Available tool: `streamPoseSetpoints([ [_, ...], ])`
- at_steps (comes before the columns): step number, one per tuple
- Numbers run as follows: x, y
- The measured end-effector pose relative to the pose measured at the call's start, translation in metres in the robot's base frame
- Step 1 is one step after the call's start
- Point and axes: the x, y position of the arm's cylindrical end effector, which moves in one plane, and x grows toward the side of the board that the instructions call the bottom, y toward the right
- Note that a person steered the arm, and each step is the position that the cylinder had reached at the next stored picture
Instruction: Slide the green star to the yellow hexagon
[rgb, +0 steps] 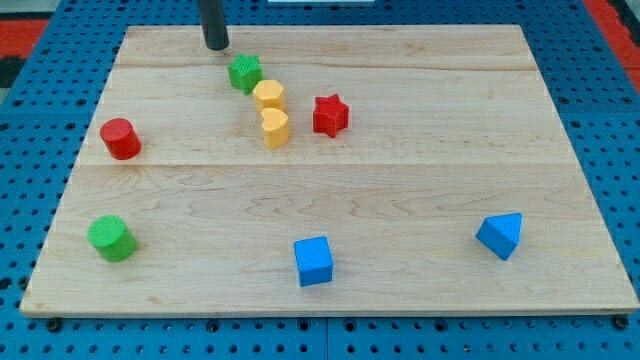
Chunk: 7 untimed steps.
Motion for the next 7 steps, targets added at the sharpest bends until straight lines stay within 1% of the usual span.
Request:
streamPoseSetpoints([
  [1, 0.022, 0.026],
  [3, 0.1, 0.017],
  [4, 0.104, 0.001],
  [5, 0.13, 0.011],
  [6, 0.145, 0.026],
  [7, 0.119, -0.03],
])
